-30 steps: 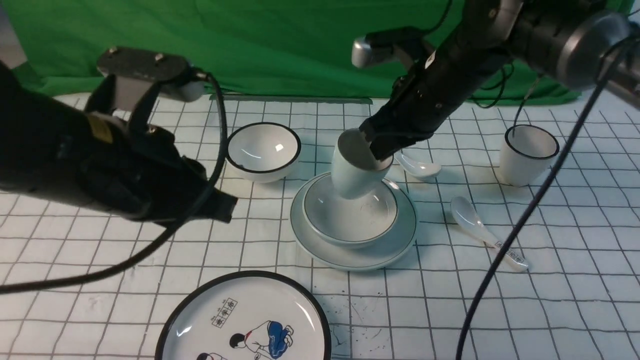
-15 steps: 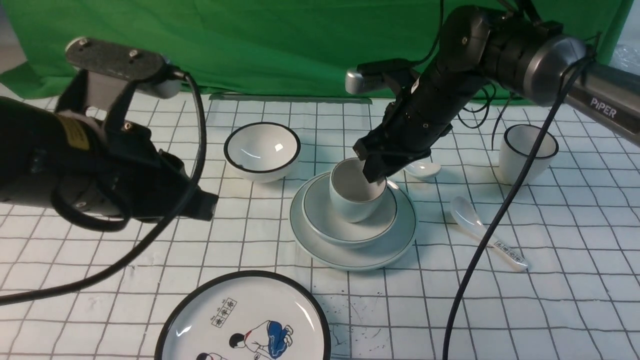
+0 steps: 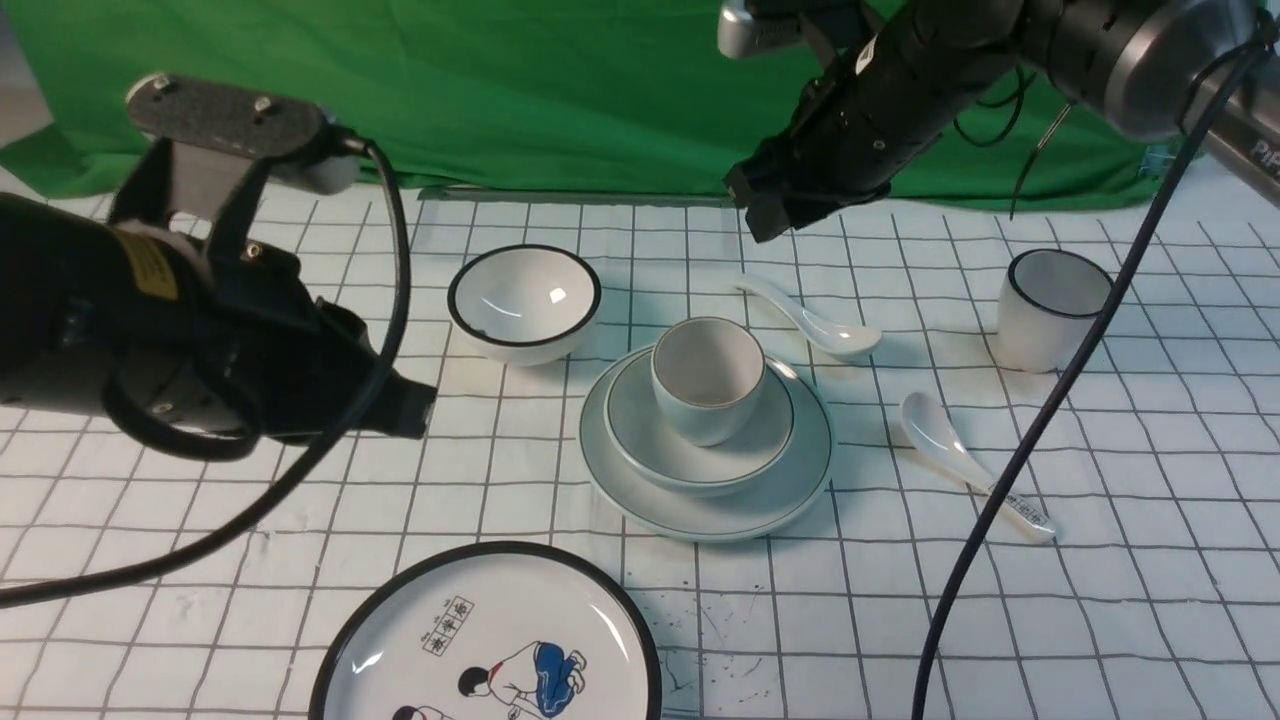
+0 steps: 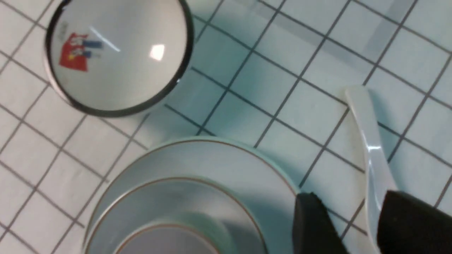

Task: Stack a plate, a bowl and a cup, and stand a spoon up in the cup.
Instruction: Use the right arm to grab a blue soup spoon

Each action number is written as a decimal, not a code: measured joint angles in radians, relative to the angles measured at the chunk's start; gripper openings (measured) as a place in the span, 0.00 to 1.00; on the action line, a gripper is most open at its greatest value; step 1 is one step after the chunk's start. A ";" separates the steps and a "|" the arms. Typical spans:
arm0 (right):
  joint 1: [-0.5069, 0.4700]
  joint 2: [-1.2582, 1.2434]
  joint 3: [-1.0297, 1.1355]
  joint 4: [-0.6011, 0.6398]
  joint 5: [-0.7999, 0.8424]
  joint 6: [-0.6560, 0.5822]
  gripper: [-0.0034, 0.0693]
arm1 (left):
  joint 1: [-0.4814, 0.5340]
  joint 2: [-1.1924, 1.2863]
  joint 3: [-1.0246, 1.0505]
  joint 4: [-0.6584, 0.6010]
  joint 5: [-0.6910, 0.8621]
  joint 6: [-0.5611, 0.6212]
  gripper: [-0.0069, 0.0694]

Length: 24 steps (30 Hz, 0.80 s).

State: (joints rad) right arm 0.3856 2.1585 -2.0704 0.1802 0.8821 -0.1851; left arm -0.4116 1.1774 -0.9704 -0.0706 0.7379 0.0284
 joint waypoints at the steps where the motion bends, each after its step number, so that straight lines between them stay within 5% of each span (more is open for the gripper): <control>1: -0.004 0.007 0.000 0.000 -0.026 -0.005 0.46 | 0.000 0.000 0.000 0.000 0.008 0.000 0.10; 6: -0.034 0.063 0.000 -0.007 -0.159 -0.081 0.50 | 0.000 0.000 0.000 0.000 0.041 0.000 0.10; 9: -0.046 0.126 0.001 -0.010 -0.214 -0.096 0.66 | 0.000 0.000 0.000 0.000 0.073 0.000 0.10; 13: -0.048 0.166 0.001 -0.010 -0.244 -0.107 0.74 | 0.000 0.000 0.000 0.000 0.100 -0.006 0.10; 21: -0.048 0.260 0.001 -0.007 -0.304 -0.118 0.71 | 0.000 0.000 0.000 0.000 0.140 -0.028 0.10; 24: -0.050 0.285 0.001 -0.005 -0.317 -0.117 0.63 | 0.000 0.000 0.000 -0.010 0.173 -0.043 0.10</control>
State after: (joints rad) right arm 0.3360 2.4435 -2.0693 0.1751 0.5648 -0.3026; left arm -0.4116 1.1774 -0.9704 -0.0811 0.9111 -0.0143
